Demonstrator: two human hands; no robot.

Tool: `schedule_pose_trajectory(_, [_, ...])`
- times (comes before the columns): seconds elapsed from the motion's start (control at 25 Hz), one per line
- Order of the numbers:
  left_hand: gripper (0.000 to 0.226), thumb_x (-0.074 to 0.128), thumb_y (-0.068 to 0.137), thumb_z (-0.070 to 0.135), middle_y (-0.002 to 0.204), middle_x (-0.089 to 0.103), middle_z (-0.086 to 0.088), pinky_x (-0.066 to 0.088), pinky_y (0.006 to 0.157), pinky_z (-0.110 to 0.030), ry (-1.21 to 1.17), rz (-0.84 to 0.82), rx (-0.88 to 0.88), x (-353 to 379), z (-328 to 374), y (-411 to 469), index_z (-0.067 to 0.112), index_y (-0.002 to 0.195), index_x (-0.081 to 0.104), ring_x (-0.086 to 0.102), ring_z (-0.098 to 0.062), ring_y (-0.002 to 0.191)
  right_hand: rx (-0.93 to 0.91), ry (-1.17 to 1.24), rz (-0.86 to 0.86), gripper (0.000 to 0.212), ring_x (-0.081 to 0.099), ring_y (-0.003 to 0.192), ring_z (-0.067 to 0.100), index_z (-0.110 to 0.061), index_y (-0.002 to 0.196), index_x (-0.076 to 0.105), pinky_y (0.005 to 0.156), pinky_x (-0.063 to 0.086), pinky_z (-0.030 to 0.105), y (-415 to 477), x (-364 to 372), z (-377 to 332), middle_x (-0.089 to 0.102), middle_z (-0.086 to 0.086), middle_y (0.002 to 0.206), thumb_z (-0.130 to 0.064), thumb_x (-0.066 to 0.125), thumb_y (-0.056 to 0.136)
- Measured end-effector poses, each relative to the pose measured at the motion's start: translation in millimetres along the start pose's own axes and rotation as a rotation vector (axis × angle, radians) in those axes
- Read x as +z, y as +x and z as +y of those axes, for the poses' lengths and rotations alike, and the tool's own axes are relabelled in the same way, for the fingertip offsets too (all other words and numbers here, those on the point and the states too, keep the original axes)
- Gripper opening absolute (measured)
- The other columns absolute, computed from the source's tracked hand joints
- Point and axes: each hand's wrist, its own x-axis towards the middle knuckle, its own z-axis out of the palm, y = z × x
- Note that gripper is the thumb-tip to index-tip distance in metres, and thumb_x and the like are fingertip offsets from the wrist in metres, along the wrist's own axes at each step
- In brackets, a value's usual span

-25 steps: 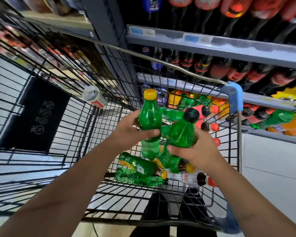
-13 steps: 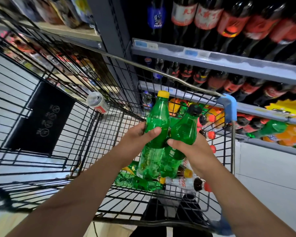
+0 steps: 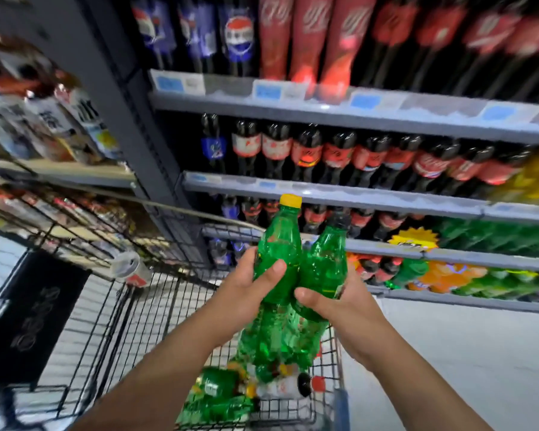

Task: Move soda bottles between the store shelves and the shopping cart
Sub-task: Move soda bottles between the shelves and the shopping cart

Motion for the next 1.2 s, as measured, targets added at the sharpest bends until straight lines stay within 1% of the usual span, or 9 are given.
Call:
schedule_pose_trajectory(0.08, [0.053,0.069,0.070,0.078,0.127,0.062,0.032,0.045,0.107,-0.035,0.039,-0.044,0.027,19,30,7,0.067,0.118,0.049,0.057,0.007,0.121,-0.035,0.018,-0.014,0.088,0.067,0.118,0.028,-0.040,0.133,0.048,0.102,0.052,0.054,-11,-27,-25,0.069,0.009,0.125,-0.031,0.088,0.055])
schedule_pose_trajectory(0.16, [0.066,0.079,0.067,0.054,0.130,0.063,0.024,0.048,0.105,-0.037,0.070,-0.102,0.068,40,58,14,0.063,0.122,0.045,0.057,0.002,0.124,-0.103,0.002,-0.064,0.076,0.068,0.115,0.029,-0.034,0.131,0.050,0.102,0.052,0.053,-22,-56,-51,0.072,0.011,0.121,-0.019,0.080,0.062])
schedule_pose_trajectory(0.28, [0.079,0.079,0.070,0.017,0.129,0.068,0.009,0.053,0.089,-0.022,0.055,-0.188,0.144,90,98,20,0.038,0.136,0.041,0.064,-0.004,0.117,-0.211,-0.075,-0.108,0.064,0.069,0.117,0.019,-0.030,0.130,0.054,0.093,0.057,0.032,-49,-119,-85,0.074,0.000,0.123,-0.010,0.077,0.073])
schedule_pose_trajectory(0.36, [0.073,0.078,0.074,0.007,0.123,0.070,0.016,0.053,0.084,-0.014,0.028,-0.208,0.221,135,119,21,0.030,0.135,0.044,0.066,0.001,0.112,-0.275,-0.069,-0.044,0.055,0.071,0.113,0.017,-0.028,0.120,0.066,0.087,0.057,0.026,-69,-161,-102,0.075,-0.002,0.120,-0.016,0.084,0.069])
schedule_pose_trajectory(0.56, [0.078,0.088,0.063,0.016,0.117,0.073,-0.013,0.059,0.079,-0.037,-0.057,-0.150,0.357,282,154,28,0.031,0.131,0.053,0.072,-0.031,0.104,-0.368,0.017,0.117,0.046,0.077,0.092,0.019,-0.030,0.102,0.076,0.071,0.060,0.025,-123,-271,-119,0.080,0.003,0.102,-0.030,0.087,0.057])
schedule_pose_trajectory(0.76, [0.081,0.088,0.061,0.041,0.118,0.070,0.009,0.055,0.079,-0.022,0.103,-0.129,0.517,423,194,53,0.045,0.130,0.045,0.071,-0.012,0.103,-0.408,0.002,0.348,0.056,0.074,0.080,0.000,-0.025,0.111,0.066,0.063,0.054,0.012,-177,-397,-147,0.078,-0.016,0.091,-0.022,0.093,0.062])
schedule_pose_trajectory(0.96, [0.088,0.082,0.042,0.052,0.109,0.069,0.031,0.047,0.081,-0.014,0.155,-0.052,0.597,525,239,89,0.046,0.123,0.051,0.068,0.007,0.097,-0.420,0.009,0.525,0.052,0.068,0.081,-0.012,-0.035,0.114,0.056,0.072,0.050,0.010,-217,-506,-178,0.075,-0.018,0.098,-0.014,0.087,0.078])
schedule_pose_trajectory(1.08, [0.083,0.074,0.043,0.067,0.102,0.064,0.041,0.041,0.073,-0.004,0.164,-0.002,0.671,560,267,120,0.049,0.119,0.049,0.063,0.016,0.091,-0.454,0.088,0.583,0.048,0.071,0.077,-0.006,-0.023,0.119,0.057,0.064,0.052,0.010,-226,-562,-198,0.078,-0.018,0.088,0.003,0.076,0.083])
schedule_pose_trajectory(1.2, [0.079,0.066,0.054,0.075,0.112,0.060,0.041,0.043,0.084,-0.018,0.129,0.015,0.770,584,298,155,0.054,0.126,0.041,0.061,0.013,0.102,-0.427,0.146,0.589,0.053,0.073,0.085,0.016,-0.023,0.119,0.057,0.066,0.051,0.025,-215,-609,-227,0.079,-0.003,0.088,0.015,0.067,0.084])
